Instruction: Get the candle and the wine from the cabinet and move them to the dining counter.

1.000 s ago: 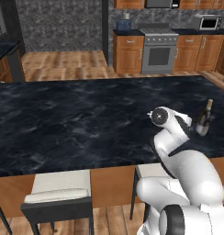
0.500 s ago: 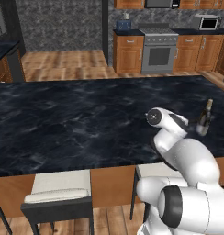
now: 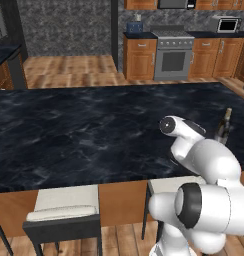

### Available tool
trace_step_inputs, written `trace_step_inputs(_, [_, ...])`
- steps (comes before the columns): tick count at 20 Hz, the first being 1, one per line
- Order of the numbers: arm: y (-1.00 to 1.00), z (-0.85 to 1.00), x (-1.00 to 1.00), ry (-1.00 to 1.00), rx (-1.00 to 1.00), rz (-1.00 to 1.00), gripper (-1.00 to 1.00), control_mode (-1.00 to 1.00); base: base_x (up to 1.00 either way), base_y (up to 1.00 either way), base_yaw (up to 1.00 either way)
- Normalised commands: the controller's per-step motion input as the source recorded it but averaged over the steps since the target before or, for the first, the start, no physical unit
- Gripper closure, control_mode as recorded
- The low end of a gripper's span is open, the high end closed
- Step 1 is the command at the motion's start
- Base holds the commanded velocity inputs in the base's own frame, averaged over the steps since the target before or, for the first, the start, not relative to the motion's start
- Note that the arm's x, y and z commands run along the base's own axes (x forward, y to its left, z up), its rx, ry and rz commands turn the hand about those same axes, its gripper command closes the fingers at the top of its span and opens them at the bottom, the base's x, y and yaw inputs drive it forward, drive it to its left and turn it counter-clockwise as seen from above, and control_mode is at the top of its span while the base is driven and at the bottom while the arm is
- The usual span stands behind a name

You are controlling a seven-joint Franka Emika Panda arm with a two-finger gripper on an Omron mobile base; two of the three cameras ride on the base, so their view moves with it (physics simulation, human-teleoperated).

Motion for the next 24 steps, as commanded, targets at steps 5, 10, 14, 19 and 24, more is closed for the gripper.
trace_step_inputs(5, [-0.13,-0.02,0.28,0.00,0.00,-0.03,1.00,-1.00,0.00,0.00,0.00])
trace_step_inputs(10, [-0.13,-0.10,0.27,0.00,0.00,-0.02,1.00,-1.00,0.00,0.00,0.00])
trace_step_inputs(14, [-0.10,-0.16,0.23,0.00,0.00,-0.01,1.00,-1.00,0.00,0.00,0.00])
trace_step_inputs(19, [-0.07,-0.19,0.22,0.00,0.00,-0.01,1.00,-1.00,0.00,0.00,0.00])
trace_step_inputs(24, [-0.05,-0.20,0.20,0.00,0.00,-0.02,1.00,-1.00,0.00,0.00,0.00])
